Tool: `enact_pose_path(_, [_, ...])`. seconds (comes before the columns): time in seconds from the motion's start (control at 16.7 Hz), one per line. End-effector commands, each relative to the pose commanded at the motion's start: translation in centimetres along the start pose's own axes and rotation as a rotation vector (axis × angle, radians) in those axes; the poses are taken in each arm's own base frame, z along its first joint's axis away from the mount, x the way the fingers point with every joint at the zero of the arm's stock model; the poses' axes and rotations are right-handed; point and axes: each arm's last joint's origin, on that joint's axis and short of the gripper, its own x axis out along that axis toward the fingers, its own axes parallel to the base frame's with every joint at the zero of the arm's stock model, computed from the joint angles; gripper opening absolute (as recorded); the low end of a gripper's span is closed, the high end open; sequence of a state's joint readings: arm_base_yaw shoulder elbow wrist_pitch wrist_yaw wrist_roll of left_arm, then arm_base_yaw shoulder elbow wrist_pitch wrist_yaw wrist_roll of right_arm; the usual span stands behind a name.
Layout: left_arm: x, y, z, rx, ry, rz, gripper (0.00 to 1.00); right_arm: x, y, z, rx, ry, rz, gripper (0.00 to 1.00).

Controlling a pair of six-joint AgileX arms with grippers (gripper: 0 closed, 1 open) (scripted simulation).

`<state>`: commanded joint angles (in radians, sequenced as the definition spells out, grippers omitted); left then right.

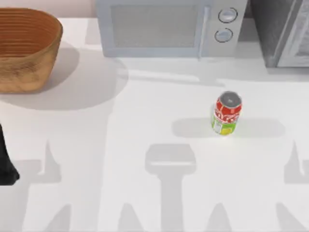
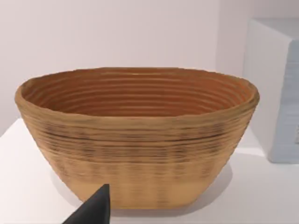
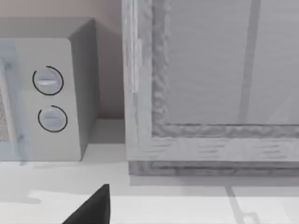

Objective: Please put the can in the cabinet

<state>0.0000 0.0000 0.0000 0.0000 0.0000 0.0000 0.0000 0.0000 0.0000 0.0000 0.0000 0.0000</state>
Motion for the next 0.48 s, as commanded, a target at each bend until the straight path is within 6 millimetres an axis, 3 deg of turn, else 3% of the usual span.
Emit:
enact_pose_path(0.18, [0.0,0.0,0.0,0.0,0.0,0.0,1.0,0.0,0.0,0.0,0.0,0.0,0.0,1.0])
enact_pose_path(0.48, [0.0,0.0,0.0,0.0,0.0,0.0,1.0,0.7,0.5,-3.7,0.036,0.237,0.047,1.0])
